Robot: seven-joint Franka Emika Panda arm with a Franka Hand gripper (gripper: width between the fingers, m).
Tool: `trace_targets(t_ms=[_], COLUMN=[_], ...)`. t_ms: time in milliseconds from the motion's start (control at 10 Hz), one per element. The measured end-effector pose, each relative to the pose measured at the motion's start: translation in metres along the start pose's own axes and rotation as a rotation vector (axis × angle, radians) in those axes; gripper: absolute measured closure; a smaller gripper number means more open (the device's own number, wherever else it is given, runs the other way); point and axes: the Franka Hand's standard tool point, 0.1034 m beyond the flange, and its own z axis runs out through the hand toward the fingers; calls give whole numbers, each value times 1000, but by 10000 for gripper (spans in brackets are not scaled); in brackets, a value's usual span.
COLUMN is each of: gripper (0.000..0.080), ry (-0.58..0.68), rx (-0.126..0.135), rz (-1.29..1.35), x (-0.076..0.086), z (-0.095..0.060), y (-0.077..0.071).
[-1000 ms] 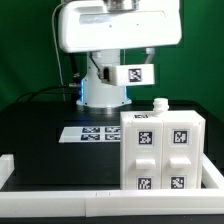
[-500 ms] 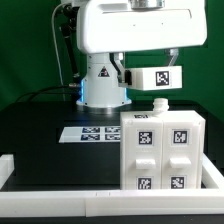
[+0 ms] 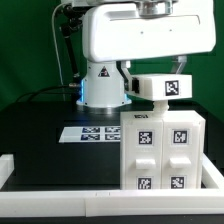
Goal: Assemble cabinet
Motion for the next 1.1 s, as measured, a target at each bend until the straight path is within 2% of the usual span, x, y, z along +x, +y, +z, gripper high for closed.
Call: trace_targets(t_ms=[200, 600, 1100], gripper=[239, 239, 239], ry=[3, 39, 59], rx=[-1, -10, -19], rz=[1, 7, 23], x=[8, 13, 7], z=[3, 3, 3], y=[1, -9, -3])
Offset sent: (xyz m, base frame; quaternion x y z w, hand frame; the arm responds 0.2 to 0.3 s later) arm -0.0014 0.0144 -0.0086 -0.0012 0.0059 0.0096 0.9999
